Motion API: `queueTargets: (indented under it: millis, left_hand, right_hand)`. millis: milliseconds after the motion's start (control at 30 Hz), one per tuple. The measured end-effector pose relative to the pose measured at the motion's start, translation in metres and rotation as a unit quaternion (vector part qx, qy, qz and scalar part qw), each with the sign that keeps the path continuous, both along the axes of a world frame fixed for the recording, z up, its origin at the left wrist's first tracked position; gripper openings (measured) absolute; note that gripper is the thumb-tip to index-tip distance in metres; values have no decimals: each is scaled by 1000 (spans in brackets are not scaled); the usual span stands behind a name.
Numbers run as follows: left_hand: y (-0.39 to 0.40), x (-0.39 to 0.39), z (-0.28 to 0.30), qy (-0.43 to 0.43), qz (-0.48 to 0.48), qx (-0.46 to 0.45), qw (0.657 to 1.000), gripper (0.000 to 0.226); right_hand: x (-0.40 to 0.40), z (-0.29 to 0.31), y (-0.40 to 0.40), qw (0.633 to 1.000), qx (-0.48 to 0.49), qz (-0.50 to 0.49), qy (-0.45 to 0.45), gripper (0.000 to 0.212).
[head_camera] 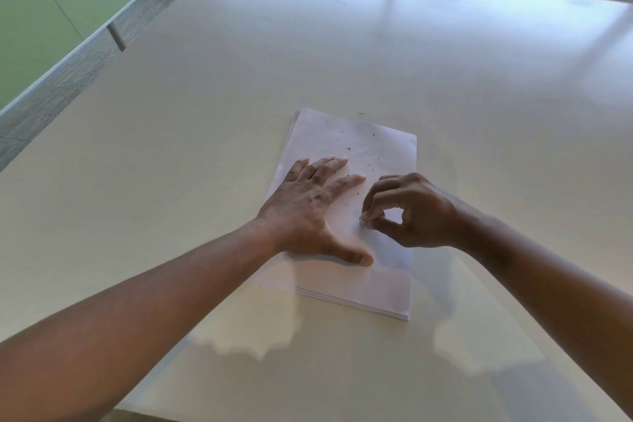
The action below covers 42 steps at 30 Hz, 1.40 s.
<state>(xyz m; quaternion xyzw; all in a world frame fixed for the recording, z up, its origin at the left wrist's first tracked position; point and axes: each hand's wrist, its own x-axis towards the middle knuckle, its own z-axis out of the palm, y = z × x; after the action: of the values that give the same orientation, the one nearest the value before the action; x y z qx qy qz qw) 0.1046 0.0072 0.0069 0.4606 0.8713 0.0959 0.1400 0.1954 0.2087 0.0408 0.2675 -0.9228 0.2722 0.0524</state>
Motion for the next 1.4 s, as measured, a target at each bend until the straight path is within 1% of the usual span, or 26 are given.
queueTargets:
  millis: [133, 167, 333, 400, 467, 533, 700, 767, 867, 900, 967, 1067, 1267, 1333, 1400]
  left_hand:
    - [0, 0, 0, -1, 2, 3, 1000, 135]
    - [1, 0, 0, -1, 2, 4, 1000, 136]
    - [1, 0, 0, -5, 3, 0, 1000, 135]
    - [1, 0, 0, -5, 3, -1, 1000, 135]
    - [1, 0, 0, -3, 1, 0, 1000, 136]
    - [1, 0, 0, 1, -1, 2, 1000, 136]
    - [1, -1, -1, -6, -3, 2, 1000, 135]
    - [1, -1, 0, -5, -2, 0, 1000, 135]
    - [1, 0, 0, 0, -4, 0, 1000, 136]
    - [1, 0, 0, 2, -5, -1, 1000, 136]
    - [1, -1, 0, 3, -5, -4, 1000, 136]
    - [1, -1, -1, -1, -2, -1, 1000, 135]
    - [1, 0, -1, 5, -1, 8, 1000, 135]
    - [1, 0, -1, 6, 0, 6, 1000, 136]
    - [1, -1, -1, 5, 2, 9, 1000, 136]
  right_hand:
    - [-9, -4, 6, 997, -6, -75, 33, 6]
    - [-8, -5, 5, 996, -10, -81, 34, 6]
    - [0, -7, -9, 1000, -21, -22, 4, 9]
    - [-5, -7, -4, 999, -16, -37, 15, 8]
    - [-11, -8, 1, 997, -17, -73, 34, 7]
    - [-10, -9, 0, 996, -24, -80, 43, 8]
    - [3, -9, -15, 999, -30, -12, 1, 8]
    - [-4, -10, -9, 999, -33, -33, 17, 7]
    - [-13, -13, -2, 991, -48, -114, 59, 8]
    - [-12, -15, -3, 989, -56, -124, 63, 8]
    - [-6, -17, -10, 991, -66, -102, 46, 7]
    - [-1, -17, -18, 996, -57, -65, 15, 5]
    - [-17, -14, 0, 984, -43, -156, 74, 8]
    - [-10, -16, -8, 986, -53, -140, 67, 8]
    - [0, -18, -15, 993, -63, -96, 36, 5]
